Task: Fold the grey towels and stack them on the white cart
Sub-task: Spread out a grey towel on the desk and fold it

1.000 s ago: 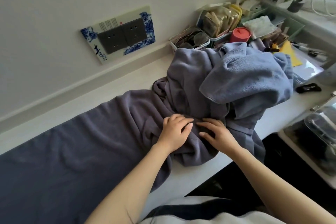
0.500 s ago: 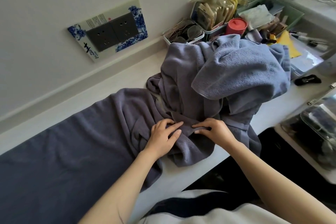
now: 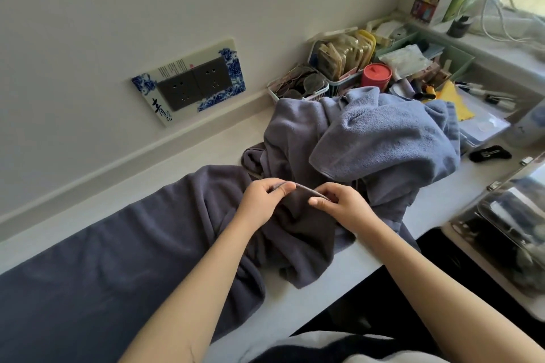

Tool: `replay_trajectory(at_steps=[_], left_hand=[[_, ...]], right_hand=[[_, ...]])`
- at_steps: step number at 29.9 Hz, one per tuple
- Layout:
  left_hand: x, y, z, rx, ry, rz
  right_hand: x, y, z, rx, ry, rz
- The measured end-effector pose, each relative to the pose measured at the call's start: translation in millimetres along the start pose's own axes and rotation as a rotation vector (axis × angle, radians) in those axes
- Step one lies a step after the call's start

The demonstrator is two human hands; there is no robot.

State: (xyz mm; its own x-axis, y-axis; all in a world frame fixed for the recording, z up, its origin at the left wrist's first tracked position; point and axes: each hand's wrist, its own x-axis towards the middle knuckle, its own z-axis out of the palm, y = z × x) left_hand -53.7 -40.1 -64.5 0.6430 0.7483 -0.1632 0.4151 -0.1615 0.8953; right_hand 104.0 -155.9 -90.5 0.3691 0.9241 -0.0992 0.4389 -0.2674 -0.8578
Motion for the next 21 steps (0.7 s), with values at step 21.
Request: replay_trajectory(at_steps=[21], left_hand=[[146.9, 215.8, -67.9, -0.178, 0.273, 0.019]], right_hand=[[21.1, -134.4, -198.9, -0.183, 0.336, 0.042]])
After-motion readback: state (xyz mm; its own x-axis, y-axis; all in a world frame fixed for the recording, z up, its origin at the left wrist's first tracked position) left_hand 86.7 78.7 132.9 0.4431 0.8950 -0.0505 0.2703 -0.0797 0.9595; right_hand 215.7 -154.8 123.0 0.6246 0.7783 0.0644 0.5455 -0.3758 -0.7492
